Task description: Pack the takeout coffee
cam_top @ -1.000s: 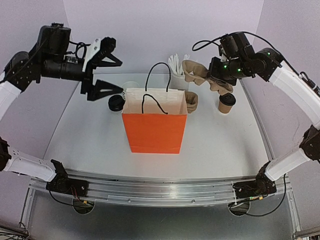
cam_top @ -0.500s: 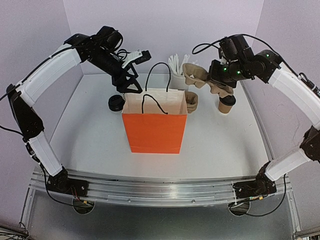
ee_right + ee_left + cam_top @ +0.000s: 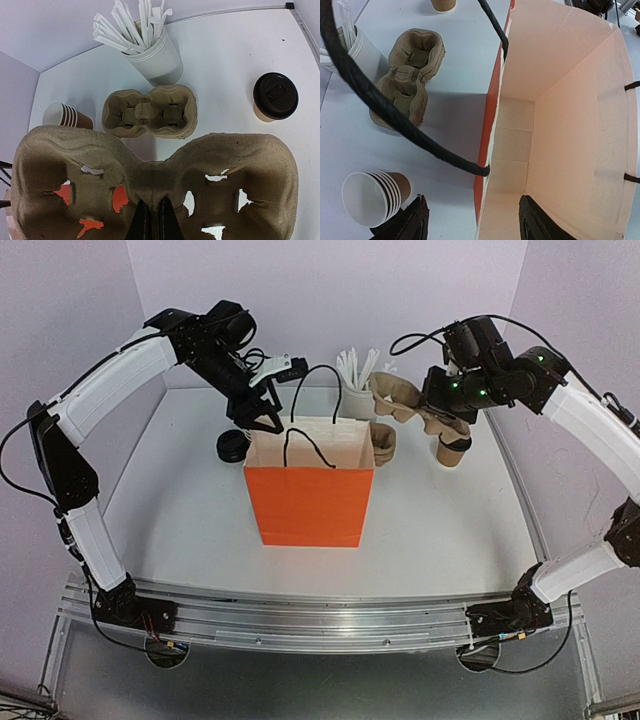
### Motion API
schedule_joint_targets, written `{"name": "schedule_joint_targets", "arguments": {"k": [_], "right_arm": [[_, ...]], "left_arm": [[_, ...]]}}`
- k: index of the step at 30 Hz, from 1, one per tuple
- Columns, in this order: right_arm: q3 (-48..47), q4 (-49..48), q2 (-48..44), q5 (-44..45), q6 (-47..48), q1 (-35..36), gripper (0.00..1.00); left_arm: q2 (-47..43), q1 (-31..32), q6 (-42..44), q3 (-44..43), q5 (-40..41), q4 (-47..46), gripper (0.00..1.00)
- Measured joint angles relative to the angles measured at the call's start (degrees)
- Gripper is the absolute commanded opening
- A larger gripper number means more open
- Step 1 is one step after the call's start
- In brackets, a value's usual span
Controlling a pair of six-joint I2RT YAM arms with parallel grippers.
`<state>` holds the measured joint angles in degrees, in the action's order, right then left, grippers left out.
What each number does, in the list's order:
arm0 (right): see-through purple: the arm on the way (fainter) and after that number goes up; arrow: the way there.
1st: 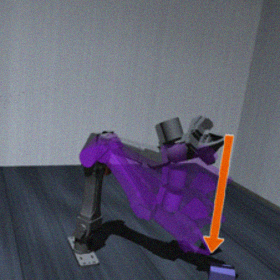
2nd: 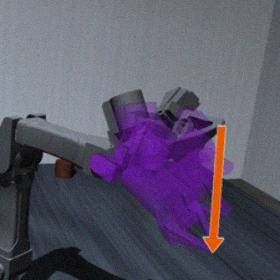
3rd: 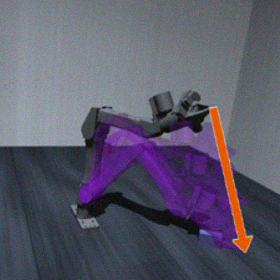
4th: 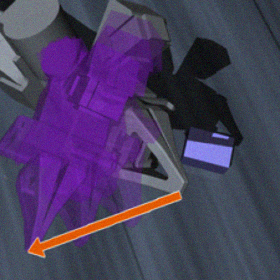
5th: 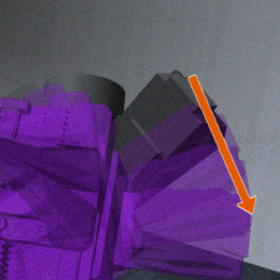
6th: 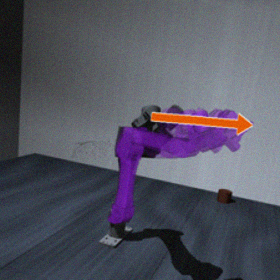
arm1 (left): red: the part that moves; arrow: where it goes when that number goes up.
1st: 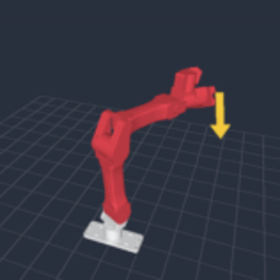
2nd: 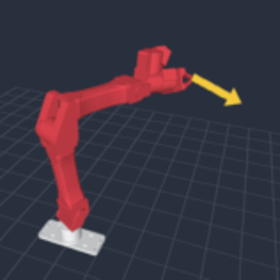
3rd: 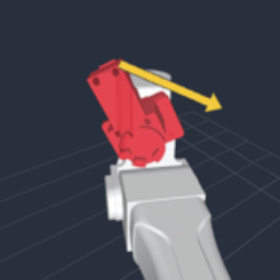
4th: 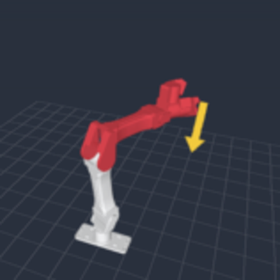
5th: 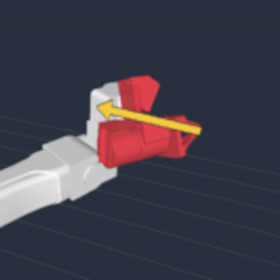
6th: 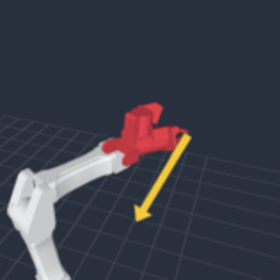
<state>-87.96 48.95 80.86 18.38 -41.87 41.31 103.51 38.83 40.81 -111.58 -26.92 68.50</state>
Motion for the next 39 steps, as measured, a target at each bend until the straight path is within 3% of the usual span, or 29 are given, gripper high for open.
{"name": "schedule_joint_targets", "arguments": {"k": [4, 11, 12, 20, 29, 39], "right_arm": [[0.0, 0.0, 0.0, -0.3, 0.0, 0.4, 0.0], [0.0, 0.0, 0.0, -0.4, -0.4, 0.7, 0.0], [0.0, 0.0, 0.0, -0.4, -0.5, 0.7, 0.0], [-0.1, 0.0, -0.4, -0.7, -0.8, 2.3, 0.0], [-5.5, -0.1, -0.6, -1.7, 5.3, 11.8, 0.0], [-5.3, -0.3, -0.8, 0.0, 13.4, 27.4, 0.0]], "left_arm": [[1.1, 0.0, 1.0, 1.0, 0.1, -0.2, 0.54], [2.4, 0.0, 2.1, 1.8, 0.4, -0.9, 0.03], [2.4, 0.0, 2.4, 1.8, 0.2, -0.7, 0.0], [-0.5, 1.0, 1.4, 4.4, 2.3, -1.5, 0.0], [-21.9, 16.1, -7.4, 23.2, 25.7, -14.4, 0.0], [-24.4, 17.6, -21.8, 31.9, 41.8, -21.0, 0.0]]}}
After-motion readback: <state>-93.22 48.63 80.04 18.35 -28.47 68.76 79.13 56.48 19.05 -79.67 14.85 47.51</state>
